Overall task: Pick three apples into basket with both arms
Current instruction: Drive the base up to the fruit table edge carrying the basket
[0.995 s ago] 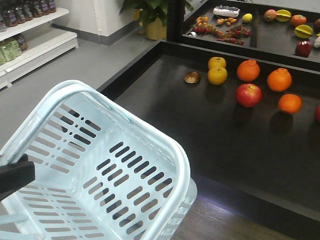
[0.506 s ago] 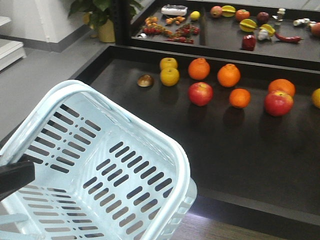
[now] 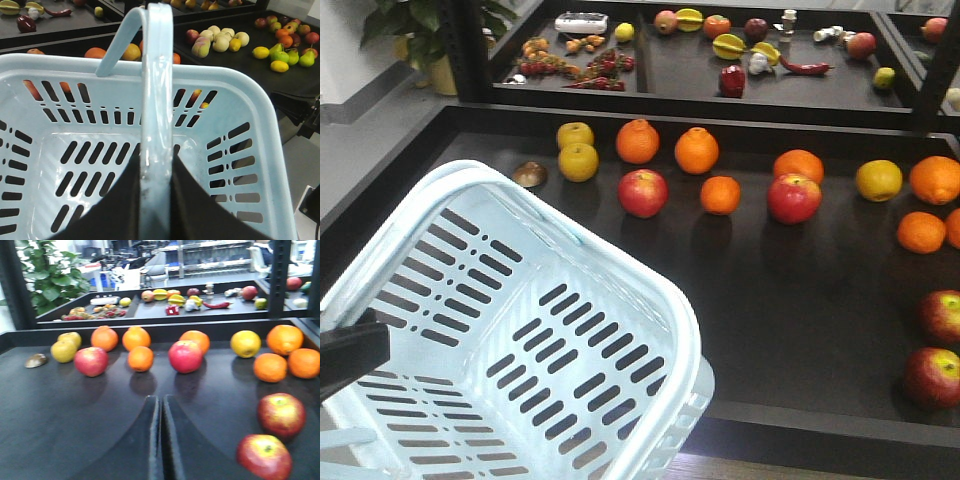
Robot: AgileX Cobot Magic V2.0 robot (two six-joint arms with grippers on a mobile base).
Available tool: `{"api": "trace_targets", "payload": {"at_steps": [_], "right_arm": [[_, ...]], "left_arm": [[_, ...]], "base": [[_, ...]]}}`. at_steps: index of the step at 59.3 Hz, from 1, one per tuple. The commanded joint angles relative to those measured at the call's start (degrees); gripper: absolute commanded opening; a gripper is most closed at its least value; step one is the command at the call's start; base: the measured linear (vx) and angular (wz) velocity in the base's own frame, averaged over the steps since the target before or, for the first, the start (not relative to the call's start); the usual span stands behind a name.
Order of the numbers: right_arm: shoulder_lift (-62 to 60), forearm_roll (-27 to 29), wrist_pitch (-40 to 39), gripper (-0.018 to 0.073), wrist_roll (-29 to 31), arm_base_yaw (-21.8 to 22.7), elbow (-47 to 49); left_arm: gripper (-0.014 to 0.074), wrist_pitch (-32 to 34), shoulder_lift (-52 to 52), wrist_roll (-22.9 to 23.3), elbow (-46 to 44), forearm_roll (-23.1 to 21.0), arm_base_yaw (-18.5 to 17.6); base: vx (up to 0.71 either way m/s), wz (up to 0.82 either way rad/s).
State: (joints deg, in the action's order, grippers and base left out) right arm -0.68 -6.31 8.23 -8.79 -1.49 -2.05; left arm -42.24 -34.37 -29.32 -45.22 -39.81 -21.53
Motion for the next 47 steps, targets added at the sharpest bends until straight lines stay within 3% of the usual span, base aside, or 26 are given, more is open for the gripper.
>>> {"api": "trace_targets", "payload": {"at_steps": [1, 47], "right_arm": [[0.68, -0.74, -4.46, -0.0005, 0.62, 0.35, -0.29], [0.68, -0.74, -4.46, -0.0005, 0.62, 0.35, -0.29]], "left_arm": [[-0.0006, 5.08, -0.06, 0.22, -1.67, -2.75, -0.34], [-0.0006, 5.08, -0.06, 0.22, -1.67, -2.75, -0.34]], "base": [[0.07, -0.26], [0.06, -0.19]]}}
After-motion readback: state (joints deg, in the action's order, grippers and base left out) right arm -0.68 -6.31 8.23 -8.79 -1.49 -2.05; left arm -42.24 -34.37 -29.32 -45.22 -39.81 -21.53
